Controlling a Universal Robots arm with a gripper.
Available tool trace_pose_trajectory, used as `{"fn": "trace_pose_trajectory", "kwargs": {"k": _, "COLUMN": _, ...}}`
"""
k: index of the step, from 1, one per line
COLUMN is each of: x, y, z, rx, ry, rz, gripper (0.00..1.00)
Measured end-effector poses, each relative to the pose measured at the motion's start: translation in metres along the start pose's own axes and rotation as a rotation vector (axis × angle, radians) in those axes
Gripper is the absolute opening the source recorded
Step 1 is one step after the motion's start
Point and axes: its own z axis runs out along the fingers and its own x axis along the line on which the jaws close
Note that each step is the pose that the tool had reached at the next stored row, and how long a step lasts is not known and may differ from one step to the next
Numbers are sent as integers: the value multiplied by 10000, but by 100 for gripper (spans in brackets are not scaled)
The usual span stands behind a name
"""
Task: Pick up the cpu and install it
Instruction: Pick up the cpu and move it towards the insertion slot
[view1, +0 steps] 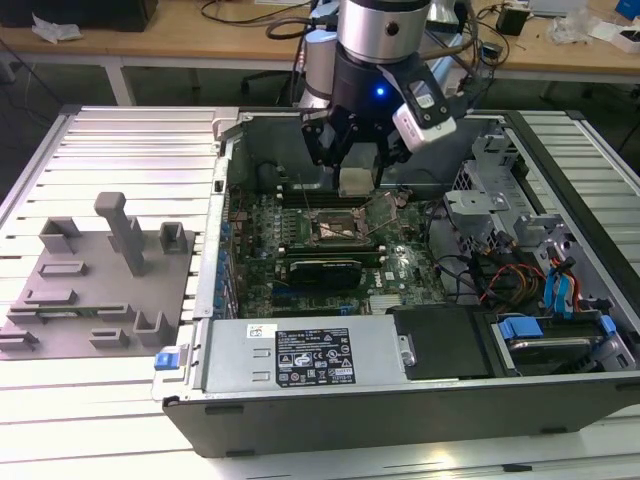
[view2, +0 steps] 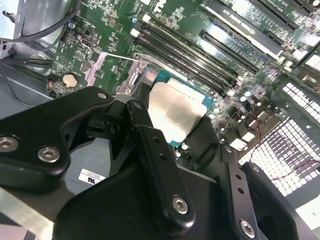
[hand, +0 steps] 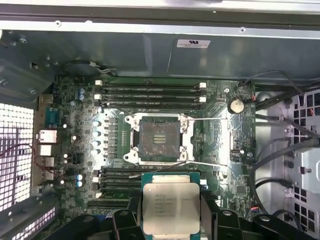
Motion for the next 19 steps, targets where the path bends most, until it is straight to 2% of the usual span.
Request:
{"fn": "trace_pose_trajectory", "kwargs": {"k": 6, "x": -4, "y": 59, "z": 100, "rx": -118, "ry": -1, "rz": -13, "gripper": 55}}
{"fn": "trace_pose_trajectory", "kwargs": {"k": 10, "x": -4, "y": 136, "z": 186, "rx": -198, "ry": -1, "rz": -35, "gripper": 55}}
{"fn": "trace_pose_trajectory", "kwargs": {"k": 16, "x": -3, "y": 234, "z": 296, "rx": -201, "ry": 1, "rz": -49, "gripper": 55}}
{"fn": "trace_pose_trajectory", "kwargs": {"k": 19, "x": -1, "y": 251, "z": 341, "rx": -202, "ry": 1, "rz": -58, "gripper": 55}}
